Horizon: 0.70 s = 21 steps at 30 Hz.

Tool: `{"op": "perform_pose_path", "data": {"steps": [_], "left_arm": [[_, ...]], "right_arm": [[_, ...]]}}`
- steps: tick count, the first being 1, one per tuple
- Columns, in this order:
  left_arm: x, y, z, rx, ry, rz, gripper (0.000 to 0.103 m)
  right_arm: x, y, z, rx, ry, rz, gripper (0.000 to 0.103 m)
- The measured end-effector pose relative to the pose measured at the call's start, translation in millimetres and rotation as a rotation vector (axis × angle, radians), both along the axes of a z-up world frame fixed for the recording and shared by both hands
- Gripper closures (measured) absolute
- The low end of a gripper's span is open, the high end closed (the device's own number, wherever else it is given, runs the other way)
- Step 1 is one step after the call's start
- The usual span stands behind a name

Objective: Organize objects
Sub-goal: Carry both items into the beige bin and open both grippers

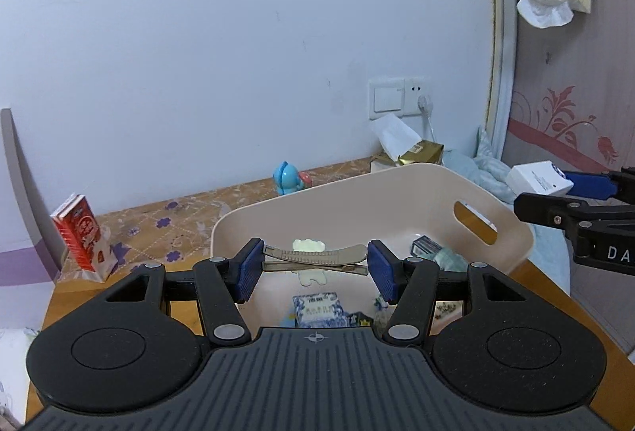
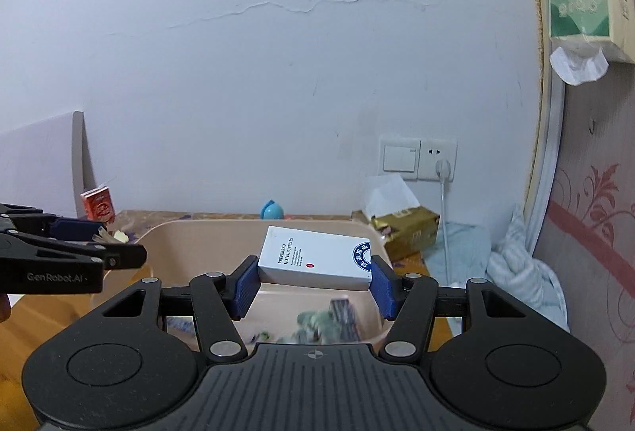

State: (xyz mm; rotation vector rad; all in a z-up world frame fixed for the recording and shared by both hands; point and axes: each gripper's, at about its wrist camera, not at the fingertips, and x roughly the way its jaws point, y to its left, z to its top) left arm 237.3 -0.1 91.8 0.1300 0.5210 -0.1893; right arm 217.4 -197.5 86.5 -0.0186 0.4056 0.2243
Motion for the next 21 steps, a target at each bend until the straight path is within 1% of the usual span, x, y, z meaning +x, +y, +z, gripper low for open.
{"op": "perform_pose_path", "data": {"steps": [5, 9, 11, 15, 18, 21], "left_arm": [[33.5, -6.1, -12.0, 0.02, 0.071, 0.007, 0.045], [54.0, -12.4, -22.7, 0.045, 0.131, 0.008, 0.044], [64.6, -15.3, -30.9, 0.052, 0.178, 0.004, 0.044], [80.6, -17.0, -47.4, 0.045, 0.253, 0.017, 0.044], [87.0, -18.3, -56.9, 0.063, 0.285, 0.022, 0.044], [89.1, -17.4, -62.6, 0.067, 0.315, 0.023, 0.044]], "right_arm": [[23.4, 3.5, -4.4, -0.002, 0.033, 0.0, 0.047], [41.9, 11.4, -14.2, -0.034, 0.073, 0.011, 0.047], [51.7, 15.8, -20.0, -0.051, 0.101, 0.019, 0.047], [66.6, 23.9, -32.2, -0.086, 0.16, 0.036, 0.047], [75.5, 29.1, -43.0, -0.117, 0.204, 0.043, 0.047], [80.4, 29.5, -50.4, -0.121, 0.242, 0.045, 0.046]]}}
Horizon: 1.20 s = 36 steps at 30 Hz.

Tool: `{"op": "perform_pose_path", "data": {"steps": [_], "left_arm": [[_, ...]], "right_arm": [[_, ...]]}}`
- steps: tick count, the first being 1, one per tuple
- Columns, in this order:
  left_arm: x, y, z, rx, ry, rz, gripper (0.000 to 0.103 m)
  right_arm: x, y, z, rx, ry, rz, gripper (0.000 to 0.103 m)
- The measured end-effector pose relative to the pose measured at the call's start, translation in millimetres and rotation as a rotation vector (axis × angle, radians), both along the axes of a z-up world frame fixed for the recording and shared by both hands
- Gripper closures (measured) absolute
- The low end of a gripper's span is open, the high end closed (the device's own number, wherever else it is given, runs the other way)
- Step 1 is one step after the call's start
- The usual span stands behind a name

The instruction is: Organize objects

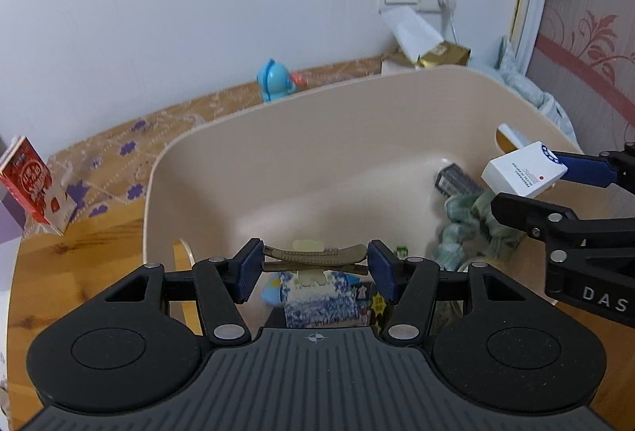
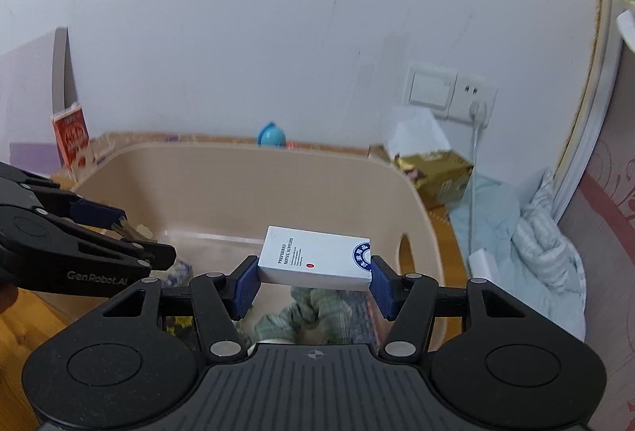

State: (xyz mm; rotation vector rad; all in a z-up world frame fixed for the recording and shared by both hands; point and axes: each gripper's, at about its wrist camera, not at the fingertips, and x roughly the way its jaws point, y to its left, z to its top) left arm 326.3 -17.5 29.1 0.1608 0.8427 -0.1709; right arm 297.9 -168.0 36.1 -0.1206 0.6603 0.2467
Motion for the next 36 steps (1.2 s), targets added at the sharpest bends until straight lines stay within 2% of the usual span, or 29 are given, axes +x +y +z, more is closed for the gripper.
{"op": "perform_pose_path", "data": {"steps": [1, 2, 3, 4, 6, 8, 10, 12, 17, 36], "left_arm": [[-0.3, 0.6, -0.4, -0.001, 0.002, 0.004, 0.043], [-1.1, 1.8, -0.4, -0.001, 0.002, 0.008, 0.039], [-1.5, 2.5, 0.8, -0.001, 0.0, 0.013, 0.031], [-2.8, 3.5, 2.6, -0.002, -0.01, 0.018, 0.027], [-8.2, 5.8, 8.0, -0.008, -0.036, 0.021, 0.021], [-13.4, 6.8, 13.8, -0.005, -0.051, 0.023, 0.019], [-19.5, 8.1, 20.0, -0.001, -0.065, 0.027, 0.019], [-27.4, 10.5, 26.3, -0.009, -0.083, 0.032, 0.017], [-43.4, 14.4, 36.5, -0.018, -0.113, 0.042, 0.014], [-104.6, 37.2, 56.3, -0.053, -0.191, 0.072, 0.014]], "right_arm": [[-0.3, 0.1, -1.2, -0.001, 0.01, -0.001, 0.044], [-1.0, 0.1, -2.0, -0.003, 0.015, -0.002, 0.039], [-6.1, 0.8, -0.7, -0.003, 0.015, 0.0, 0.038], [-8.3, 0.6, -0.3, -0.003, 0.017, 0.003, 0.038], [-13.8, 0.3, 2.2, -0.002, 0.009, -0.001, 0.03], [-19.7, -2.1, 5.9, 0.01, -0.006, -0.018, 0.023], [-24.1, -6.4, 10.3, 0.037, -0.013, -0.032, 0.021], [-29.8, -10.2, 14.4, 0.06, -0.021, -0.051, 0.013], [-46.5, -15.7, 21.8, 0.112, -0.019, -0.081, 0.01], [-110.9, -13.3, 54.5, 0.109, -0.084, -0.086, 0.002]]}}
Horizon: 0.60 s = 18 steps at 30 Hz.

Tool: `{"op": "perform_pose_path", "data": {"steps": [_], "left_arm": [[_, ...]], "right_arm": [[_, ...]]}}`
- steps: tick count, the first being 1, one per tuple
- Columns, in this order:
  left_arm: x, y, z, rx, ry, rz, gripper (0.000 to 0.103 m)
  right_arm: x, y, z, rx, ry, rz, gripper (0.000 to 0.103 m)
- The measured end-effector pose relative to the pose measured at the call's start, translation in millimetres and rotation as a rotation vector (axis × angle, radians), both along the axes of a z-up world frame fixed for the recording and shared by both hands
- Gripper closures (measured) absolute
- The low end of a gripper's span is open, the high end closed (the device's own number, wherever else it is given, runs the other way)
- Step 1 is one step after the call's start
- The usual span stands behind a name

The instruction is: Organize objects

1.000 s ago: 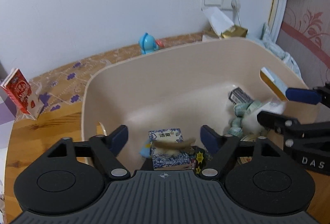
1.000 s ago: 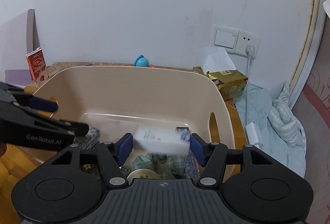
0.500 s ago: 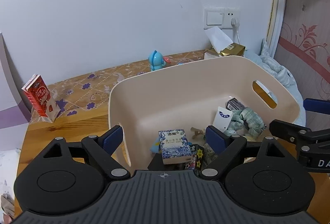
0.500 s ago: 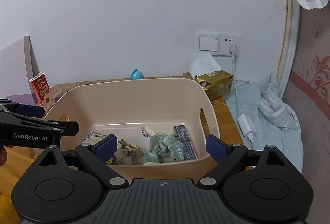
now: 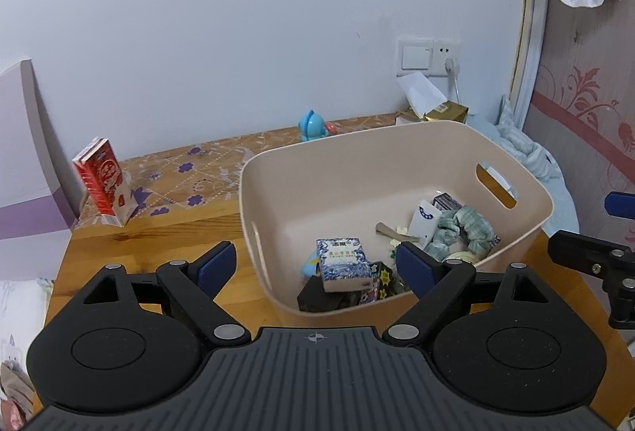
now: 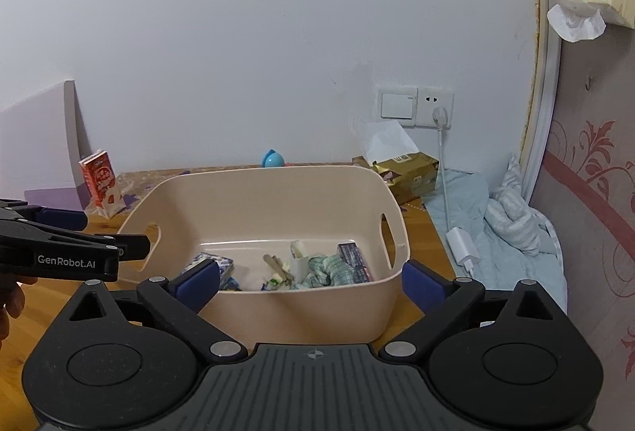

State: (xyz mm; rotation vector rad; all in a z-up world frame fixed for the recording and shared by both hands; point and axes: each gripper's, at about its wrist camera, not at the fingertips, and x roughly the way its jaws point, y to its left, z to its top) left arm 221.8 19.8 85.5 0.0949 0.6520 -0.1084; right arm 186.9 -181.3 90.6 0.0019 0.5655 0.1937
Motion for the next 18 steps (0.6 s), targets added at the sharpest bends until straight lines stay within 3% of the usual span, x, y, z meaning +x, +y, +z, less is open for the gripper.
{"op": "perform_pose_path", "data": {"steps": [18], "left_arm": [[-92.8, 23.9, 13.4, -0.037, -0.051, 0.042, 0.014]], "right_arm": [[-65.9, 13.8, 4.8, 0.003, -0.019, 0.016, 0.0]]}}
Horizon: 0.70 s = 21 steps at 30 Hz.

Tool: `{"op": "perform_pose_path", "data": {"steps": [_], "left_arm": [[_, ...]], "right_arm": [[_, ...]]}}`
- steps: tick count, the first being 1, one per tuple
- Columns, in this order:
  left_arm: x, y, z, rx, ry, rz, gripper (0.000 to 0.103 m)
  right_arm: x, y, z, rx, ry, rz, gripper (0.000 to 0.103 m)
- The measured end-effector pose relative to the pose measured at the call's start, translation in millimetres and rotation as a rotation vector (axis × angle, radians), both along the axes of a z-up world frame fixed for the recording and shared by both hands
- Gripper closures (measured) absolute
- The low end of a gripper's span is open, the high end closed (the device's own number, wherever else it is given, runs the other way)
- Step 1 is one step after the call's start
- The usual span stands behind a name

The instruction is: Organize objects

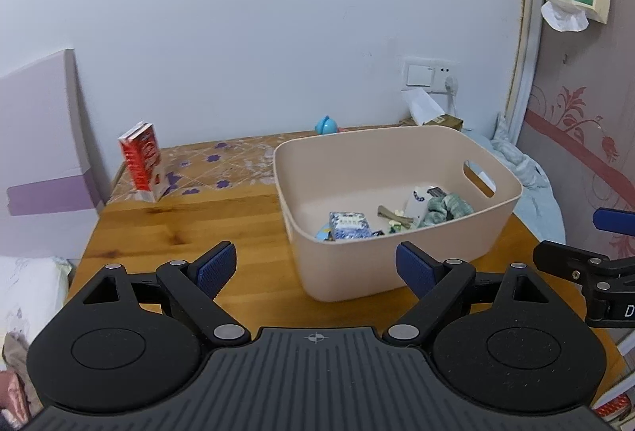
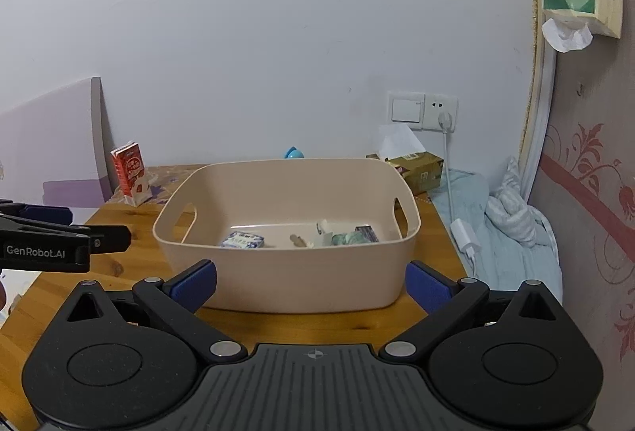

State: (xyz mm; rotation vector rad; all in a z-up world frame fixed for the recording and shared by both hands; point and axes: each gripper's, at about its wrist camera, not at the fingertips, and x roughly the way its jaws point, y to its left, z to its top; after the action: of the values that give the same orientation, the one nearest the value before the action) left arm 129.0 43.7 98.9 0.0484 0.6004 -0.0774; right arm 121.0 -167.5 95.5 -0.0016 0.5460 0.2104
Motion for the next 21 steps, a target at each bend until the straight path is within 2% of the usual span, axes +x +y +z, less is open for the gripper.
{"op": "perform_pose_path", "data": {"steps": [5, 9, 13, 21], "left_arm": [[-25.2, -0.1, -2.2, 0.041, -0.007, -0.012, 0.014], [-46.0, 2.7, -1.9, 0.016, -0.009, -0.016, 0.014], [-64.1, 3.1, -2.5, 0.022, -0.01, -0.023, 0.014], [-100.0, 10.6, -3.1, 0.013, -0.015, 0.016, 0.014]], "right_arm": [[-22.7, 7.4, -2.4, -0.015, 0.0, -0.008, 0.0], [-38.5, 9.5, -3.8, -0.002, 0.005, -0.002, 0.0], [-51.1, 10.2, -6.7, 0.01, 0.026, 0.002, 0.0], [-76.8, 12.0, -12.9, -0.003, 0.042, -0.004, 0.0]]}}
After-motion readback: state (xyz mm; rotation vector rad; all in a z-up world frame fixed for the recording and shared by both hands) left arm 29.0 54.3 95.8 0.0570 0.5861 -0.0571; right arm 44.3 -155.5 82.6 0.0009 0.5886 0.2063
